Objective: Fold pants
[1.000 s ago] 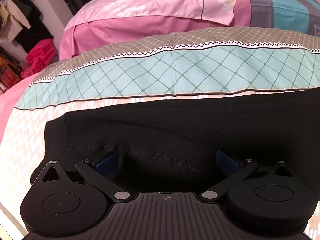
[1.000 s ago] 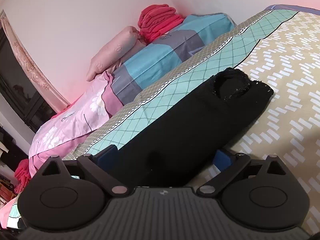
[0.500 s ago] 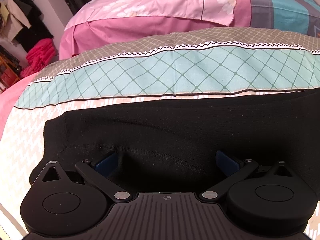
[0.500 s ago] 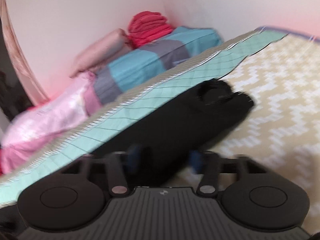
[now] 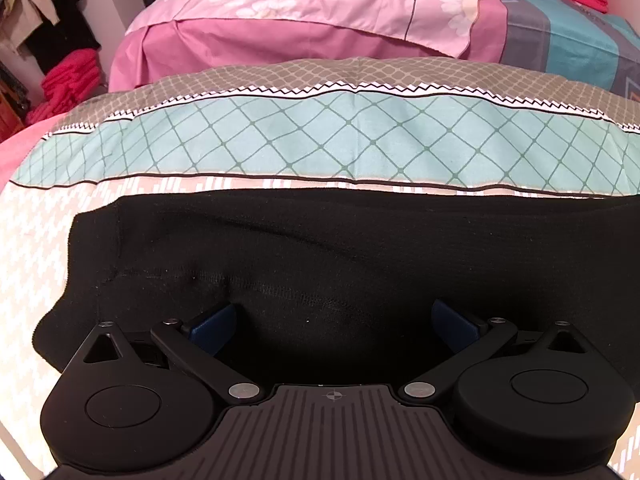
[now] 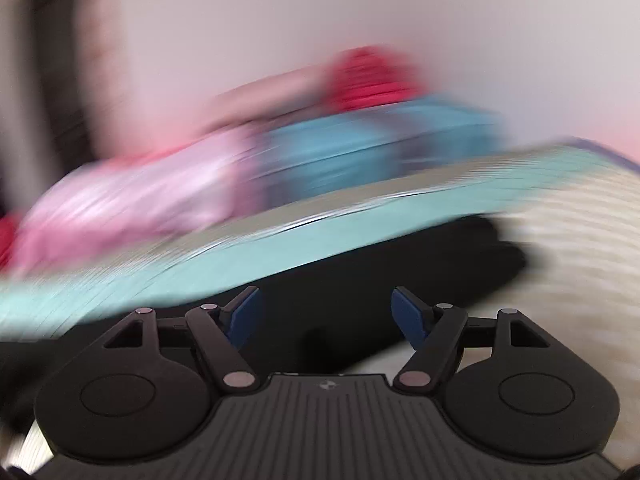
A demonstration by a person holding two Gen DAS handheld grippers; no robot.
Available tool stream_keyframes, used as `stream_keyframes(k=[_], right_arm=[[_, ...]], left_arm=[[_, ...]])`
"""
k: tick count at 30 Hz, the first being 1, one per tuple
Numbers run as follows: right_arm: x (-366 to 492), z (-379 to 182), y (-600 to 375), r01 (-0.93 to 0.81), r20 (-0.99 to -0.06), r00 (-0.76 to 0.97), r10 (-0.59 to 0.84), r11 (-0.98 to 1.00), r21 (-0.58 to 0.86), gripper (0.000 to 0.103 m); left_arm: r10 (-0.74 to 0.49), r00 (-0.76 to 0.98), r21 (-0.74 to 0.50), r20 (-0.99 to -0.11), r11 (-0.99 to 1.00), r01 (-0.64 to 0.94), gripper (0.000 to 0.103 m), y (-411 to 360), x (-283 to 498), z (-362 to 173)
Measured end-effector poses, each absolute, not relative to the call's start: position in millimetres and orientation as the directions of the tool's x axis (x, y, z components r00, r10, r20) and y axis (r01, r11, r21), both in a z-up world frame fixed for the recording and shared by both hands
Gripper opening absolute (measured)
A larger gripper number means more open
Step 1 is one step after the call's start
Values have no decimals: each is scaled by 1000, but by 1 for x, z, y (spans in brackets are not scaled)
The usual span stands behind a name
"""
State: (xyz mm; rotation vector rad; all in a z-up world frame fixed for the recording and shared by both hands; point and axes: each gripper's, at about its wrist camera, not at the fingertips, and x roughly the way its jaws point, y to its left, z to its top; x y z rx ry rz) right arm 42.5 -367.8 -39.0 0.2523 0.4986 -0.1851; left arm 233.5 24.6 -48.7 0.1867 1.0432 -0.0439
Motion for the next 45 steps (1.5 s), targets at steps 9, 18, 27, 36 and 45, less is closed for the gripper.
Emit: stream_keyframes(k=[9,18,27,36,45], right_arm=[[61,-42,-412,434,-550,799,-242,865,250,55],[96,-59,-334,-46,-612,751,246,945,324,60],[107,-32,-284,-134,-520,801,298,935,330,65],[167,-65,-240,-99,-626,648,433,864,494,21],[198,-67,-156,-339,-612,493,619,784,520,49]], left_arm=[[-6,504,68,-863,989,128,103,33,233,-44],[-153,583,-32,-798,977,212,103,50,202,-8],[-100,551,-14,-829,987,157,103,79,192,-21],[-79,517,6,-853,987,162,103,89,184,-32],[-103,528,-15,-843,986,168,103,98,174,-32]])
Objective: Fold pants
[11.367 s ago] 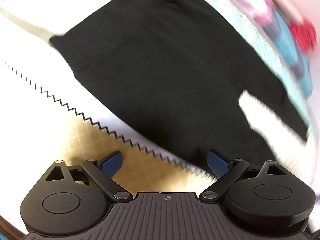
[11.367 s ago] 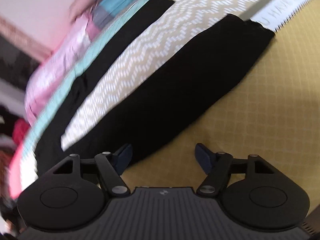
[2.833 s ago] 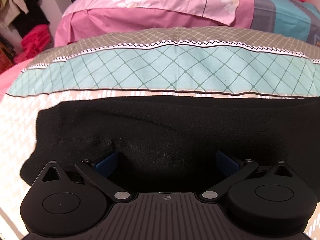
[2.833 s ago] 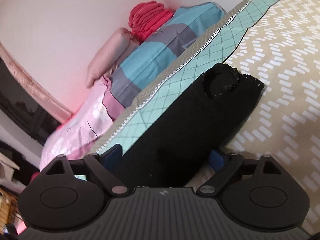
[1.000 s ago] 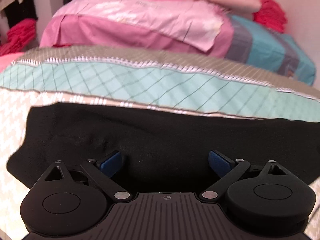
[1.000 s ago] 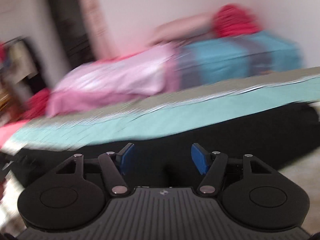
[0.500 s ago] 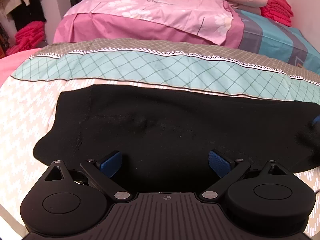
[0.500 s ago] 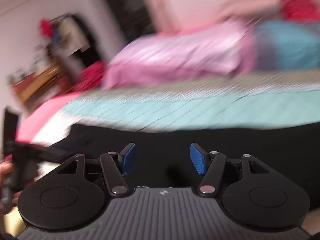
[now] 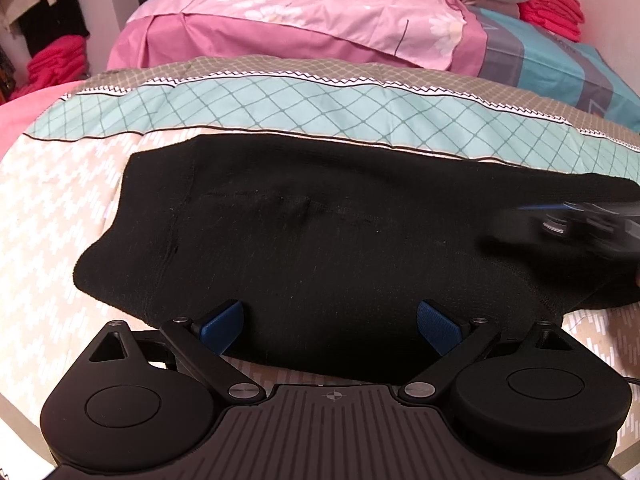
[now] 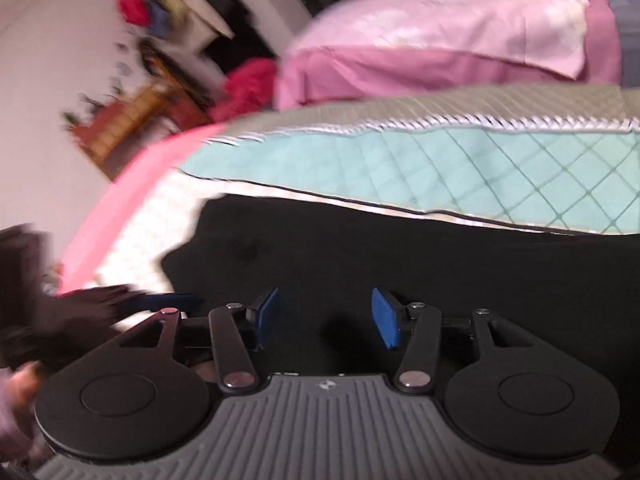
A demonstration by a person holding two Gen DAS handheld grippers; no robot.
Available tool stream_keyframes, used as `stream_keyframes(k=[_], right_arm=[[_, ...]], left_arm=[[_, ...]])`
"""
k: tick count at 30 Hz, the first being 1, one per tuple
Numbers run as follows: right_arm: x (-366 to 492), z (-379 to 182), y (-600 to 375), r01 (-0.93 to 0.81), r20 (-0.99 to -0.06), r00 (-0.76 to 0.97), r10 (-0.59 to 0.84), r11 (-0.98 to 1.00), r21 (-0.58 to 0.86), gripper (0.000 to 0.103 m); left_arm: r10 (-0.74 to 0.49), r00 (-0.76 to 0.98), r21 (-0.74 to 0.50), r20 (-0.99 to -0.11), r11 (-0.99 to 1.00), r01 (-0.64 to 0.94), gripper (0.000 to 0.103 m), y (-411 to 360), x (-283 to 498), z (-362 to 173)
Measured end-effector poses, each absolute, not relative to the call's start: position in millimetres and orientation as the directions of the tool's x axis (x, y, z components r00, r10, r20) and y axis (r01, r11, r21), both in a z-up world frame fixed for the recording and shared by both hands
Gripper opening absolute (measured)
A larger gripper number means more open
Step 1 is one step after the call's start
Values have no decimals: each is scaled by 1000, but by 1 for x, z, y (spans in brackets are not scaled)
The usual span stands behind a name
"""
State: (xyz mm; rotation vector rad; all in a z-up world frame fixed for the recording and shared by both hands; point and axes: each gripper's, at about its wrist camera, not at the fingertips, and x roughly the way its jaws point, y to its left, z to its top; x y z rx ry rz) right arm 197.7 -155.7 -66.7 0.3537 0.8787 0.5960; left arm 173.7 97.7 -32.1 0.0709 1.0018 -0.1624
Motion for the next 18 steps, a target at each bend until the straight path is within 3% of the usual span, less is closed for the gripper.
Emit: stream_keyframes(k=[1,2,3,4,5,7,9,10,11,12,13,16,18], right_arm=[[209,-71,-161,-278,-617,516,595,797,536,18],[214,-70,-166,-187,-629,560,539,822,538,5],[210,-63,-164,-138,-615,617,491,837,530,10],[206,-55,-162,-164,-562,664,493,829,534,26],[204,-50,-151,-230,-516,664,542,804,549,47],[211,-48,-121,-348,-502,525,687,712,610,65],[221,-57,-90,-390,-559,375,740,673,629,60],[226,-62,-81,-378,-606,380,699,715,588,51],[231,-65,-80,-349,-632,419,652,758,551,21],[241,-67,-89,-286,-624,478,618,781,554,10],[244,-64,-106,-198,-620,545,565,805,559,9],[214,-43,-132,-154,-565,693,448,858,490,65],[195,-41,-144,-245,-563,644,518,837,489,67]], left_arm=[[-106,527,-16,-843,985,173,103,98,174,-33],[-110,527,-17,-842,984,177,103,99,173,-33],[-115,529,-21,-841,983,180,103,99,171,-33],[-117,531,-22,-840,983,182,103,100,170,-33],[-119,532,-21,-838,982,186,103,100,168,-34],[-120,538,-13,-835,980,198,103,100,166,-34],[-119,539,-4,-834,978,209,103,99,165,-36],[-118,537,-1,-835,977,213,103,98,165,-36],[-118,535,-1,-836,977,213,103,98,166,-36],[-120,534,-5,-837,977,212,103,98,167,-36],[-122,532,-8,-838,977,212,103,99,168,-36],[-127,525,-14,-842,977,214,103,100,169,-35],[-131,523,-21,-842,977,210,103,101,170,-32]])
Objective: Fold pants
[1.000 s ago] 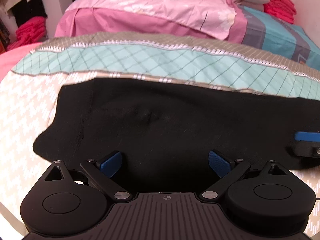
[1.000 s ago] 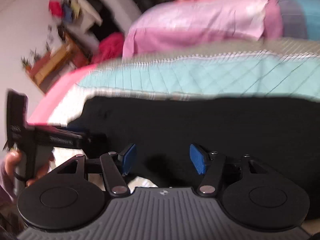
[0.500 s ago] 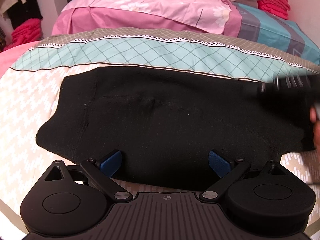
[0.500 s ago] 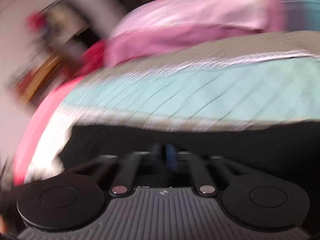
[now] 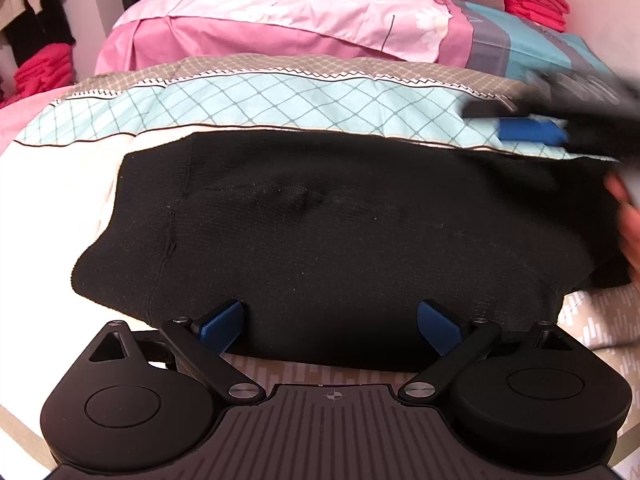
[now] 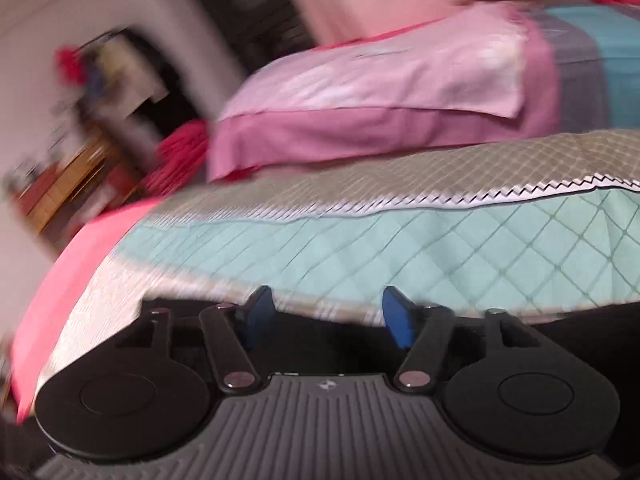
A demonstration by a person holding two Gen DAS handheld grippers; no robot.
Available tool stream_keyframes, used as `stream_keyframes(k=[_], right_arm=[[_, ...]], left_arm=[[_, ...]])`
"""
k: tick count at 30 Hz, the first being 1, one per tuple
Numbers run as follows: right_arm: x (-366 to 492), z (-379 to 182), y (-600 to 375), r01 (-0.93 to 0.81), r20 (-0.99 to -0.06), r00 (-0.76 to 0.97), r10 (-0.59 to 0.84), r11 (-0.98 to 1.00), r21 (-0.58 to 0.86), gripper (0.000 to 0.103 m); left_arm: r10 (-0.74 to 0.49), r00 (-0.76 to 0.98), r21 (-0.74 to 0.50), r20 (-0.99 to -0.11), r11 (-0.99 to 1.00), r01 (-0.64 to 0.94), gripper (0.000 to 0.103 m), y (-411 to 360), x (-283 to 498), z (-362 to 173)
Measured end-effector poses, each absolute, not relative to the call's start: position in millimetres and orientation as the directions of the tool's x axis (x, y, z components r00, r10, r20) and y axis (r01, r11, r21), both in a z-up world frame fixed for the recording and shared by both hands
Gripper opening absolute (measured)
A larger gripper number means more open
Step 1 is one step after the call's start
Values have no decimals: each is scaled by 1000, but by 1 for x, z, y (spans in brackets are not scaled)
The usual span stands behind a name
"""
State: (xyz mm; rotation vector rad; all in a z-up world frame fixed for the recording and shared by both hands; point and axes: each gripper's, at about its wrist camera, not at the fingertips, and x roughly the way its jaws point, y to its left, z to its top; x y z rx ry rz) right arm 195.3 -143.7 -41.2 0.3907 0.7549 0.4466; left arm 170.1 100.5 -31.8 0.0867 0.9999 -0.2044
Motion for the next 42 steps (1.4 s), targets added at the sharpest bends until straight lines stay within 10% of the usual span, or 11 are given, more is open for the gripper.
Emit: stream_keyframes(k=[4,7,11,18,30,39,42], right_arm=[[157,-61,-172,-237,-607,555,568,808,539,68],[141,-75,-244,-131,-600,618,507,820,558,41],[119,-68,-360,205,-525,798,296,686,698,71],[10,-67,-455,557,-629,776,-52,525,644,68],[60,-87,-503,383,-441,897,0,497,779,88],[46,-81,-456,356,-470,883,-18,678,643,87],[58,-82,-472,379,-451,892,-40,611,695,65]], left_arm=[[-176,534,-61,-827,972,226,103,97,172,-22],[-159,533,-34,-831,971,237,103,85,184,-22],[-150,516,-31,-843,973,231,103,74,200,-26],[-149,506,-27,-849,970,241,103,51,214,-28],[-91,479,8,-873,980,200,103,35,226,-46],[-70,498,21,-864,984,175,103,31,227,-50],[-75,493,15,-867,984,176,103,32,228,-49]])
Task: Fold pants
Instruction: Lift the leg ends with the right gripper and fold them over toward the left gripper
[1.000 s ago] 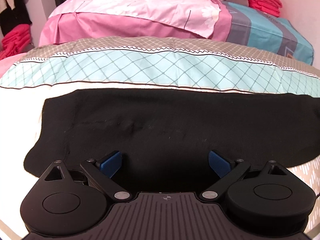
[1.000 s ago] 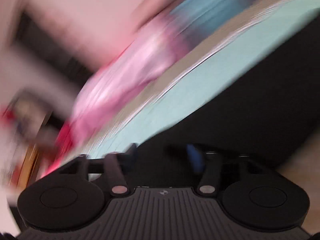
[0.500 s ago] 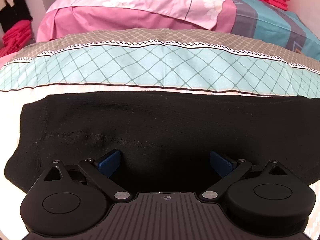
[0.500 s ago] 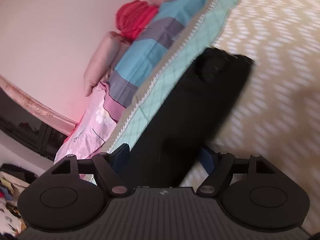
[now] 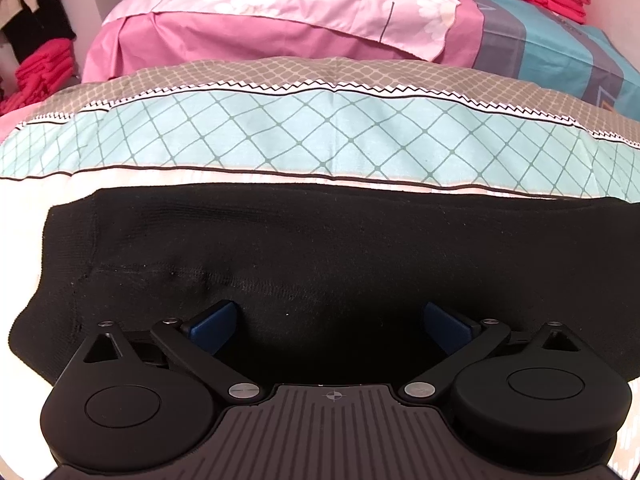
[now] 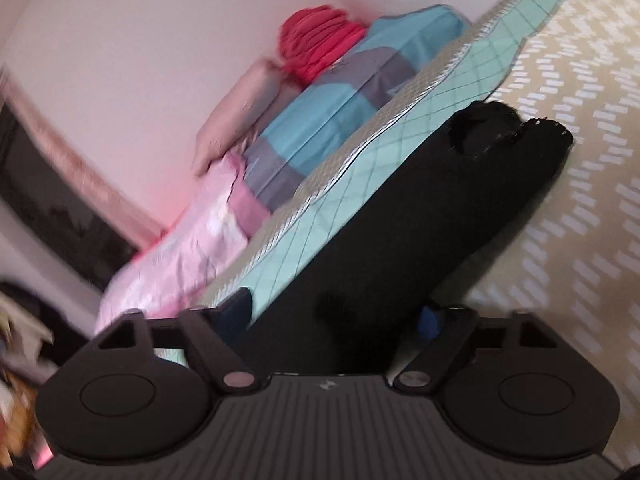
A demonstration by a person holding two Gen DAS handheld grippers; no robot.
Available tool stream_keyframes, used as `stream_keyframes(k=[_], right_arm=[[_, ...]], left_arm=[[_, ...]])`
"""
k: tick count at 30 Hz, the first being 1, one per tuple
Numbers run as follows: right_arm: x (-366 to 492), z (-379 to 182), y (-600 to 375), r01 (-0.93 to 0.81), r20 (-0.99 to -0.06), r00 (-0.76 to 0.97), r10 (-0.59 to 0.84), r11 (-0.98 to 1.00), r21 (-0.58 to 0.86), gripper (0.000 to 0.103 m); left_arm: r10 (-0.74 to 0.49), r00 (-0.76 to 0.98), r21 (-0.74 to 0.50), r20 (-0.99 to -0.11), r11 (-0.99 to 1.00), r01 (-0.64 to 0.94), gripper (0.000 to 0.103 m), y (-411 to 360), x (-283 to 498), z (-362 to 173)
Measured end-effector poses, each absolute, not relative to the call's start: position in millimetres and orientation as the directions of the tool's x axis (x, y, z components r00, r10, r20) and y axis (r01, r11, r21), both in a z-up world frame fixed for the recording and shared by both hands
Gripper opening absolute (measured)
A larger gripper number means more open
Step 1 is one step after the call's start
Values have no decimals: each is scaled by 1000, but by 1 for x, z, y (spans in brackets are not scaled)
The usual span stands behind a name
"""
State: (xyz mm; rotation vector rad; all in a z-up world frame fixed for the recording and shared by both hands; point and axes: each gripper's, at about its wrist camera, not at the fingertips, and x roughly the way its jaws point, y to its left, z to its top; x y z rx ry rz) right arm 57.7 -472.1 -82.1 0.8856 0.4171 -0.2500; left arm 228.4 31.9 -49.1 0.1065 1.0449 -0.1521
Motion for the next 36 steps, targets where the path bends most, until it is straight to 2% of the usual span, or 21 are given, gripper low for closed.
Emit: stream_keyframes(k=[1,2,4,6,7,9,11,13,14,15,16,17,18,19,20,24,27,28,31,33,36], right_arm=[[63,-84,-478,412,-475,879,-54,588,696,34],[67,-86,-484,465,-516,853,-75,559,687,20],[70,-81,-486,491,-537,839,-85,542,682,19],[75,-58,-460,515,-567,804,-178,685,515,19],[76,-46,-441,501,-543,807,-232,756,422,19],[78,-24,-393,445,-450,834,-318,871,208,20],[73,-12,-331,338,-288,895,-342,939,-63,20],[60,-25,-264,215,-104,958,-267,909,-358,21],[54,-39,-236,146,-60,978,-200,861,-487,24],[51,-56,-210,61,-75,989,-131,798,-600,26],[50,-76,-188,-39,-132,989,-73,719,-694,33],[50,-100,-170,-153,-220,975,-36,613,-775,36],[49,-122,-156,-248,-295,955,-16,500,-830,29],[45,-137,-148,-271,-300,954,0,432,-860,19],[43,-138,-146,-219,-249,968,-11,436,-873,23],[60,-113,-153,-264,-341,940,-31,568,-779,24],[59,-95,-149,-143,-237,970,-59,647,-749,25],[64,-94,-149,-126,-249,965,-87,677,-725,26],[72,-116,-135,-194,-336,934,-120,621,-759,26],[58,-133,-131,-177,-275,954,-116,522,-835,26],[57,-126,-138,-191,-293,951,-99,558,-807,28]], left_arm=[[-73,491,17,-868,984,176,103,32,229,-48],[-68,488,20,-870,985,172,103,33,229,-46],[-61,484,17,-873,988,155,103,38,231,-39],[-81,493,-12,-866,990,141,103,47,229,-27],[-89,505,-23,-858,991,135,103,52,228,-20],[-87,537,-25,-839,992,121,103,62,225,-6],[-70,569,-19,-819,995,95,103,71,223,5],[-50,590,-14,-806,998,65,103,78,224,12],[-42,595,-13,-803,998,53,103,81,225,15],[-38,597,-14,-802,999,45,103,82,226,16],[-39,596,-18,-802,999,42,103,83,226,16],[-41,594,-20,-803,999,42,103,83,227,15],[-42,591,-20,-805,999,44,103,83,226,14],[-42,587,-19,-808,999,45,103,82,226,12],[-43,582,-19,-812,999,47,103,80,225,11],[-72,567,-32,-820,996,81,103,67,216,7],[-103,581,-33,-808,991,131,103,45,210,10],[-109,585,-30,-804,989,144,103,38,208,11],[-136,594,-34,-793,983,181,103,17,206,15],[-152,599,-33,-786,978,204,103,3,206,15],[-171,599,-37,-782,973,229,103,-22,211,7]])
